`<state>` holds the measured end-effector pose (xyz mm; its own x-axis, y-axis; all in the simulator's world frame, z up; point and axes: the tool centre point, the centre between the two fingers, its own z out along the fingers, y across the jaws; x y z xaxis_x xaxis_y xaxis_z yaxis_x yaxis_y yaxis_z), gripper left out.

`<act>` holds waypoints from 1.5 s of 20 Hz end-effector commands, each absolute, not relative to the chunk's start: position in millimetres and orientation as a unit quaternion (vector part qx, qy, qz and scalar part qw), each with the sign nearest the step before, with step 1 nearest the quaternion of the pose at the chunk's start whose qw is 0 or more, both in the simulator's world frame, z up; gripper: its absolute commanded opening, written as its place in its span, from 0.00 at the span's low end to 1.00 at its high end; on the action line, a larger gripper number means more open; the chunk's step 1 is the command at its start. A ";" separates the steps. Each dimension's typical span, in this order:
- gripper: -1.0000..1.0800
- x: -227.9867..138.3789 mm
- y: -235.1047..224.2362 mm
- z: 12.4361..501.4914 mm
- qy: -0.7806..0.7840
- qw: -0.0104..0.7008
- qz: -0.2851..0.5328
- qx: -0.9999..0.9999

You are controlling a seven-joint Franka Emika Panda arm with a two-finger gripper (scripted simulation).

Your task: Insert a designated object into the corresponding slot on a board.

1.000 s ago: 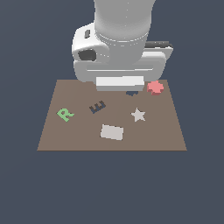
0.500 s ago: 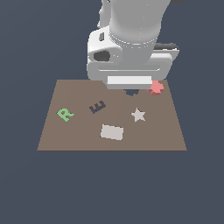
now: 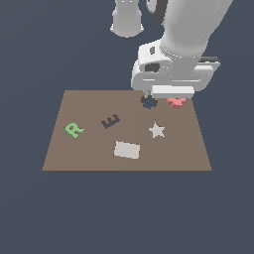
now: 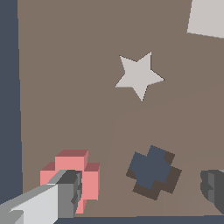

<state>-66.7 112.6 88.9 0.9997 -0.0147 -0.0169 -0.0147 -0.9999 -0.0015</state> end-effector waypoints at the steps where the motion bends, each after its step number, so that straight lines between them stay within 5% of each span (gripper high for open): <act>1: 0.96 -77.0 131.5 77.7 0.010 0.001 0.006 -1.000; 11: 0.96 -96.6 175.1 51.6 0.016 0.000 0.000 -1.000; 27: 0.96 -97.0 177.8 29.9 0.016 0.000 0.000 -1.000; 28: 0.00 -97.0 177.8 29.9 0.016 0.000 0.000 -1.000; 30: 0.00 -97.0 177.8 29.9 0.016 0.000 0.000 -1.000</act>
